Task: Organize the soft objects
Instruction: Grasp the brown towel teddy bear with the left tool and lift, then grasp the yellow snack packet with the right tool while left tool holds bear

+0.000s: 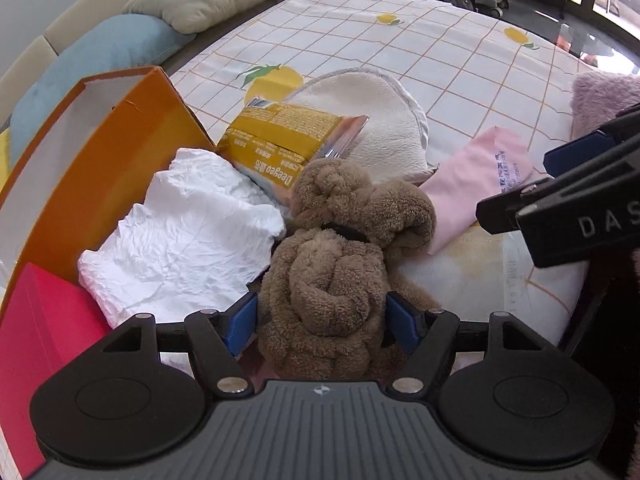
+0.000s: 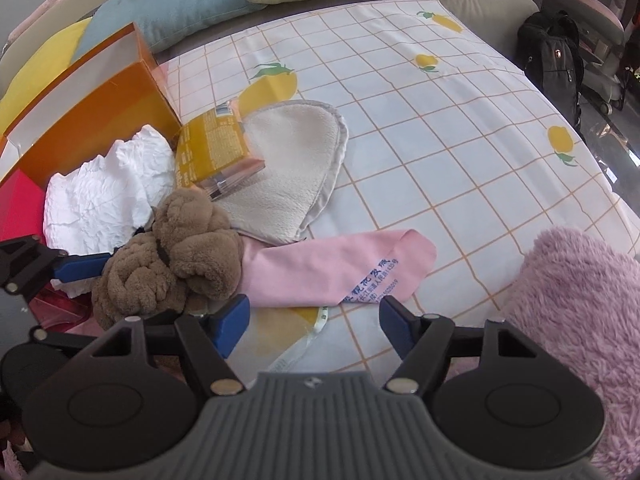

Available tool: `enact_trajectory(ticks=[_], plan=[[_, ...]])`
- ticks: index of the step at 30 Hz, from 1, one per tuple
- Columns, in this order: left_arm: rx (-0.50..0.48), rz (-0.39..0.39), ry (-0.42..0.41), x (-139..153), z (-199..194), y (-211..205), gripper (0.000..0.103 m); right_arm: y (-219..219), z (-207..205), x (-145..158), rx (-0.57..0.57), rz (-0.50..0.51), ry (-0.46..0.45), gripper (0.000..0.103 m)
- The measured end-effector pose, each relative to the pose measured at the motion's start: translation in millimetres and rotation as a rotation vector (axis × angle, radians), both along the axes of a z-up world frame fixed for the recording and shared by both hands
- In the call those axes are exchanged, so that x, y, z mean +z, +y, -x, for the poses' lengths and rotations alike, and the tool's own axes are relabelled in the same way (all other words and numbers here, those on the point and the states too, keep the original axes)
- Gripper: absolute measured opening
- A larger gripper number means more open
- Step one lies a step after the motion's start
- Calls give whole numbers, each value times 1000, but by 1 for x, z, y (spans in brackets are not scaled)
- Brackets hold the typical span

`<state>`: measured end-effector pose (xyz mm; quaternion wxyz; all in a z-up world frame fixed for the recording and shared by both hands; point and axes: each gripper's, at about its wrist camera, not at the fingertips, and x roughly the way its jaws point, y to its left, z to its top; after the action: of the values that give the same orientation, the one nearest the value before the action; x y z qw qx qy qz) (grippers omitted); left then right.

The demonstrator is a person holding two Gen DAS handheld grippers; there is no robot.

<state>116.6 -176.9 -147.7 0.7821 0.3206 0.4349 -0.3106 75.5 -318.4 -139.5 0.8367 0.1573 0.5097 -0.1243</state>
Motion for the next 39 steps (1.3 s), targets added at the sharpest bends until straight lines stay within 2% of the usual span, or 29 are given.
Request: enact_trajectory(ticks=[5,8,11,14,17,20,24,26,29,32,37,39], plan=[[23,28,20,0,0,2,55,-3,0,-2,-14,-8,6,71],[59,82,27,11,0,9,47,-2,-1,-2,-11,-7,3,71],[142,177,38,34,-2,19,47,-1,0,1,-5,-4,-14,71],[199,250,10,60,-2,29,47,-2,1,4,-2,-4,-27,71],[256,311,-25,85,-8,42,47,1,-2,6,27,-7,-29,66],[326,348,-44,102,-19,54,47,6,-15,13,112,-5,-67,66],[387,426,-46,116,-34,65,47,19,-47,25,275,118,-154,66],[398,429,-71,119,-39,65,47,20,-65,25,317,140,-183,66],[441,375,-102,117,-47,66,47,18,-94,16,346,125,-179,68],[468,349,-105,114,-54,70,47,22,-115,4,373,91,-169,84],[480,329,-109,112,-55,74,47,32,-142,-13,390,107,-152,83],[483,330,-103,110,-56,74,47,35,-149,-21,391,92,-122,79]])
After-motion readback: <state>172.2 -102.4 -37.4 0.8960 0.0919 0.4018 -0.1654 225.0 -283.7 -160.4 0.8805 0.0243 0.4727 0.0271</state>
